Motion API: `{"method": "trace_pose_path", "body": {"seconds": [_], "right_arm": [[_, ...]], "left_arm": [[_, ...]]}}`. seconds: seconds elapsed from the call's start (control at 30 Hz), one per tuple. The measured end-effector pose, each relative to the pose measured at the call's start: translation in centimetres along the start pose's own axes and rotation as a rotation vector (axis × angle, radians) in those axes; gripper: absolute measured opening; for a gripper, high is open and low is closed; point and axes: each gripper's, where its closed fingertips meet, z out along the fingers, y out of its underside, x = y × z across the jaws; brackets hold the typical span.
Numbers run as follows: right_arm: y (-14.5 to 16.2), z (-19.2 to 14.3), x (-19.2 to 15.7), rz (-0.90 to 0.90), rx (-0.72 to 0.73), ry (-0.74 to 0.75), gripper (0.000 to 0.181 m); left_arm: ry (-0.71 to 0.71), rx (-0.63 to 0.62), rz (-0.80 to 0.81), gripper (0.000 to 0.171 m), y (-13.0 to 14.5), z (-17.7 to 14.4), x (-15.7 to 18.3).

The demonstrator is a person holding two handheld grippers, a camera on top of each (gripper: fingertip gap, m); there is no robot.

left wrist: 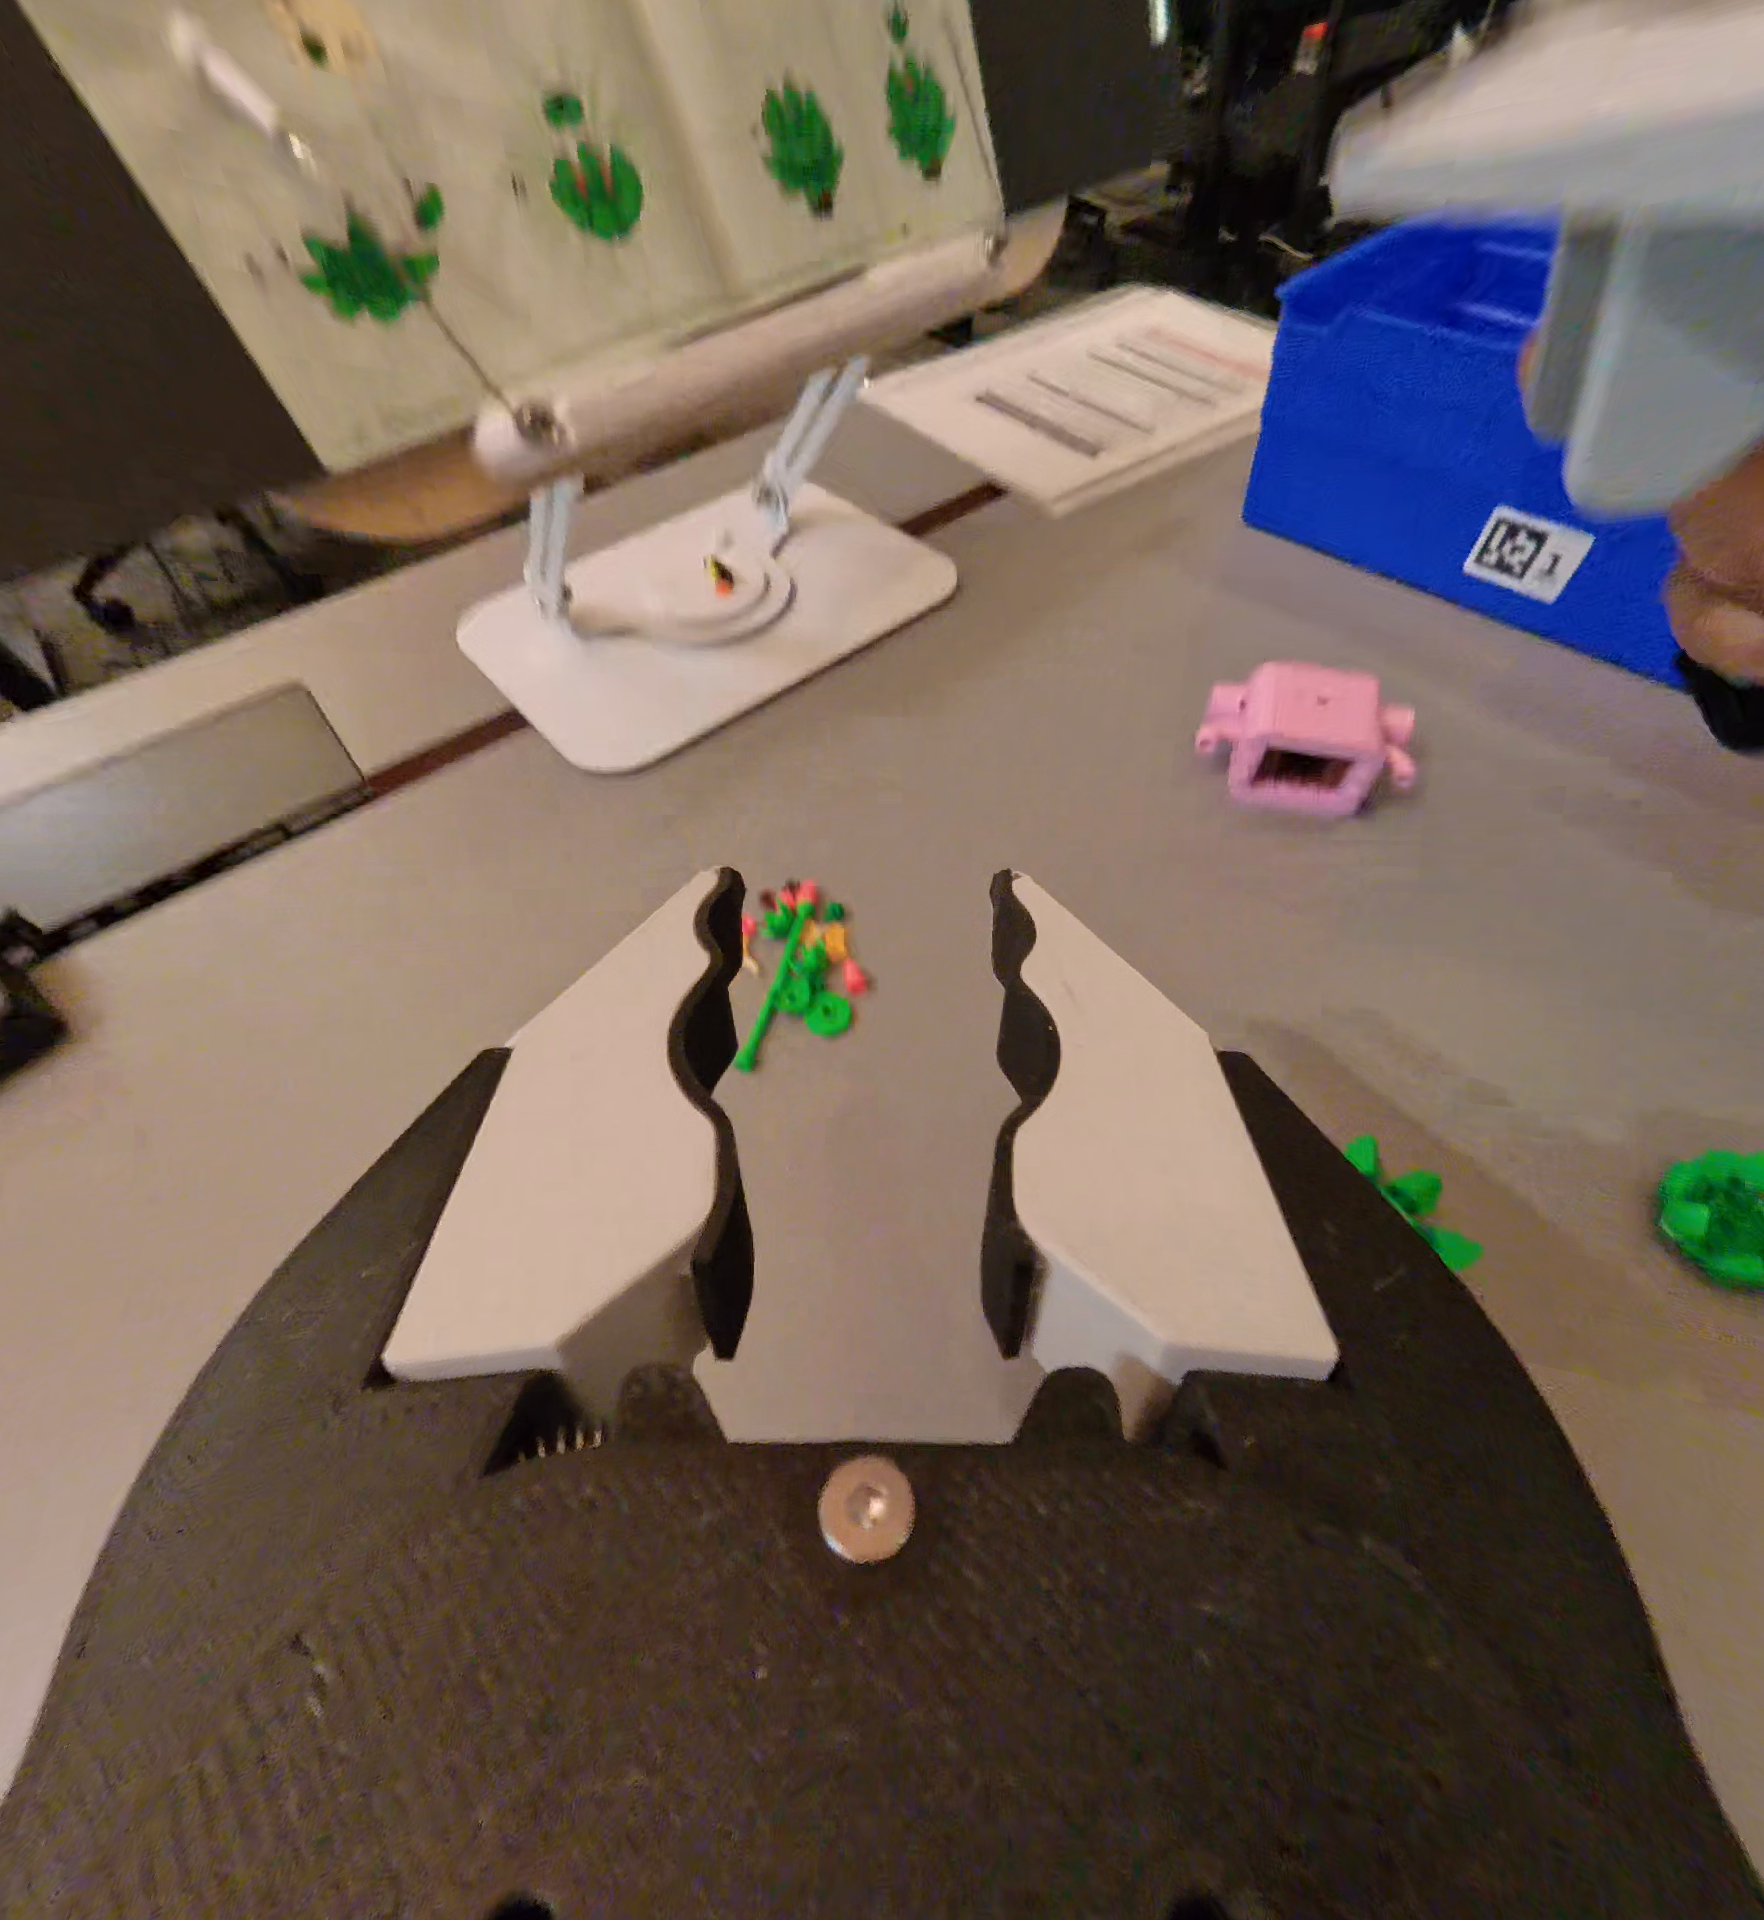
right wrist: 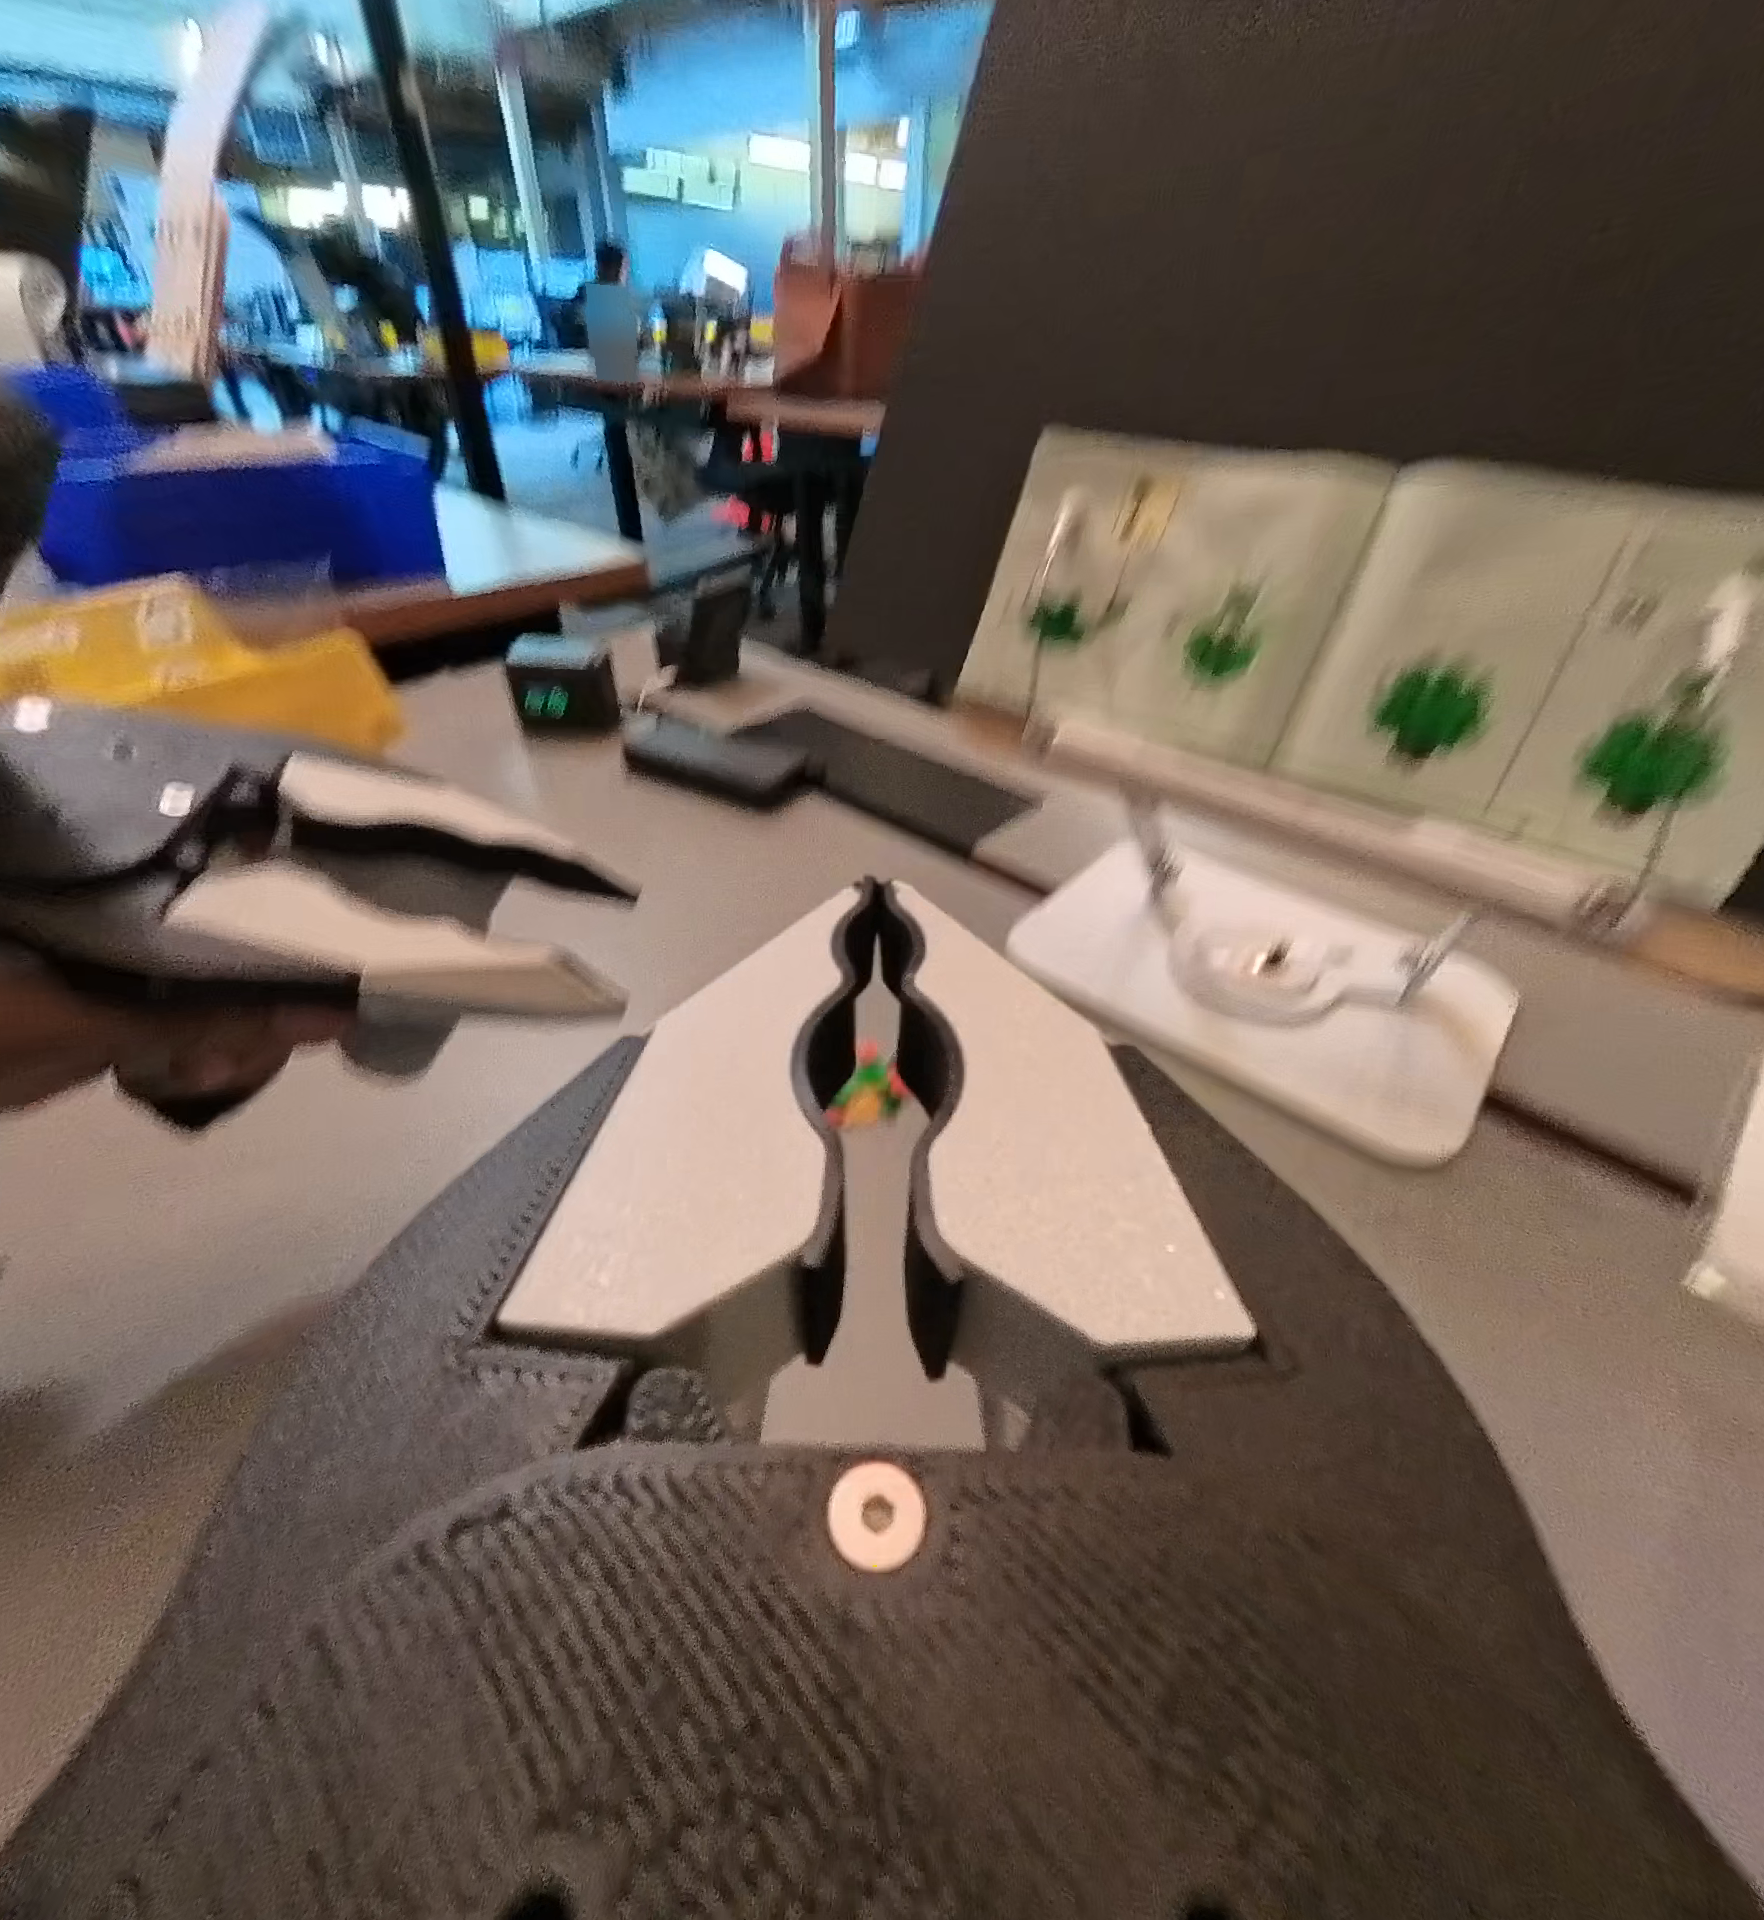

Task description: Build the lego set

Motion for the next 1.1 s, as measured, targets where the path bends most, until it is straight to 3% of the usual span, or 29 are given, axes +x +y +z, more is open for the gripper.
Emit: {"method": "trace_pose_path", "body": {"seconds": [0.07,0.13,0.27,0.43,0.6,0.87,1.1], "right_arm": [[4.2,-1.4,-1.8,0.02,-0.086,-0.015,0.0],[7.5,-2.8,-3.3,0.05,-0.131,-0.03,0.0],[10.9,-5.6,-4.4,0.007,-0.19,-0.019,0.0],[12.4,-9.4,-3.9,-0.033,-0.18,0.0,0.0],[8.8,-13.1,-4.5,-0.03,0.106,0.036,0.0],[11.6,-13.8,-4.3,-0.203,-0.074,0.144,0.0],[12.5,-13.3,-4.5,-0.273,-0.133,0.173,0.0]], "left_arm": [[0.022,-0.063,-0.01,0.049,1.8,-0.3,0.6],[-0.043,-0.128,0.0,0.049,2.9,-0.6,-0.2],[-0.056,-0.157,0.012,0.027,4.6,-0.1,-0.1],[-0.014,-0.236,-0.057,0.027,7.7,1.8,0.6],[-0.062,-0.248,-0.065,0.023,8.6,3.5,0.0],[-0.091,-0.315,0.012,0.024,9.3,5.6,-0.8],[-0.008,-0.357,-0.055,0.032,10.0,6.0,-0.7]]}}
